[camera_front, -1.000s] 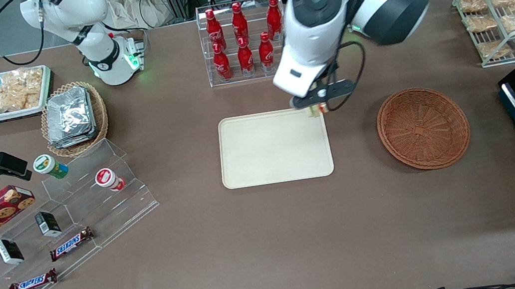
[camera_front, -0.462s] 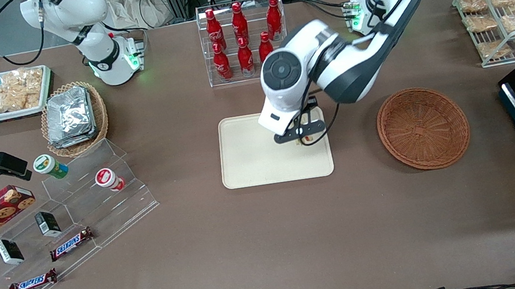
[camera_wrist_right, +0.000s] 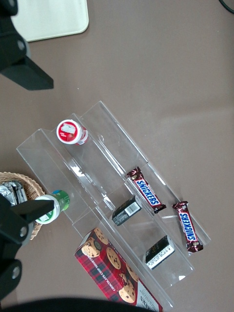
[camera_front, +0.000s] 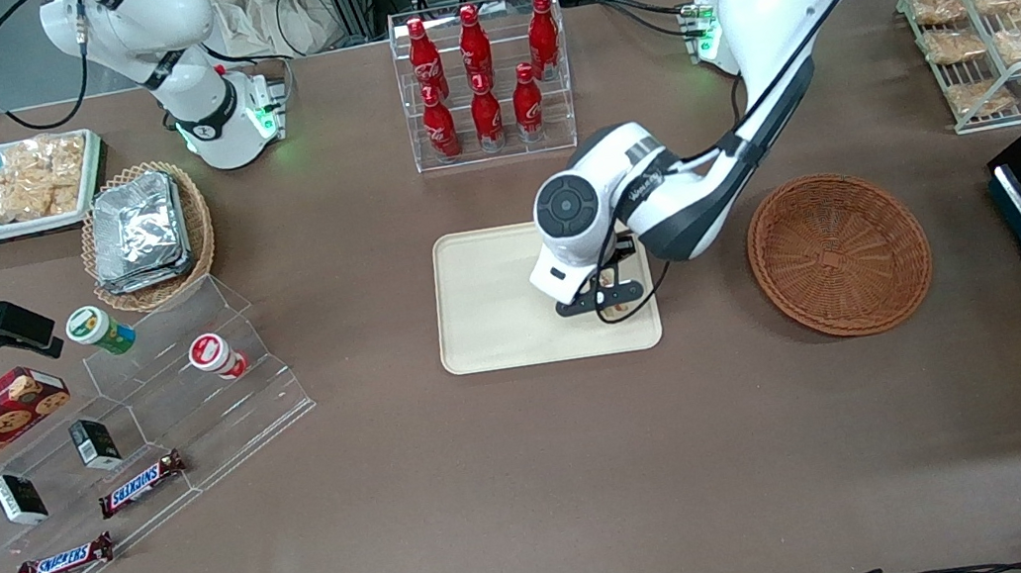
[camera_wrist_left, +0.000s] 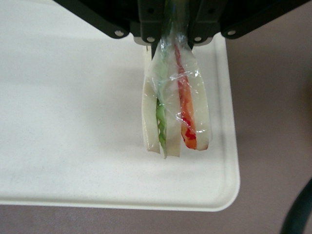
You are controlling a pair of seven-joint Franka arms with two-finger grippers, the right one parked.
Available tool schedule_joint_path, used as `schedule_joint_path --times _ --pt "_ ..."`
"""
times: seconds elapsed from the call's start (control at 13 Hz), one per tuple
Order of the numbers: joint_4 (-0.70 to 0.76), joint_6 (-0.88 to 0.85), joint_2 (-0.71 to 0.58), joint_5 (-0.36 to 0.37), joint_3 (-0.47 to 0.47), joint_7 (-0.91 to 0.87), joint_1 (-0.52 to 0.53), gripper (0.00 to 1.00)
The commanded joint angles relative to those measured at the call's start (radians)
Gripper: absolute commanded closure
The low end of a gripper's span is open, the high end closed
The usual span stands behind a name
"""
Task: Place sandwich from basket to tray
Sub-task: 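Lower the sandwich onto the tray and open the left gripper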
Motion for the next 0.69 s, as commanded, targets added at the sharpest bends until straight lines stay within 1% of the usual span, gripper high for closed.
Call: schedule_joint_path --times 0.0,0.23,0.31,0.38,0.46,0.54,0.62 --pt "-0.041 0.056 -0.015 0.029 0.005 0.017 0.010 1.00" --pt "-0.060 0.061 -0.013 0.047 0.006 0.035 0.010 1.00" --pt "-0.063 0.068 -0.013 0.053 0.006 0.035 0.014 0.98" --pt "-0.066 0.072 -0.013 0.053 0.006 0.038 0.019 0.44" --pt "-0.066 0.070 -0.013 0.053 0.006 0.049 0.019 0.10" --pt "-0.066 0.070 -0.013 0.053 0.006 0.051 0.019 0.01" --pt "-0.066 0.070 -0.015 0.053 0.006 0.051 0.019 0.01"
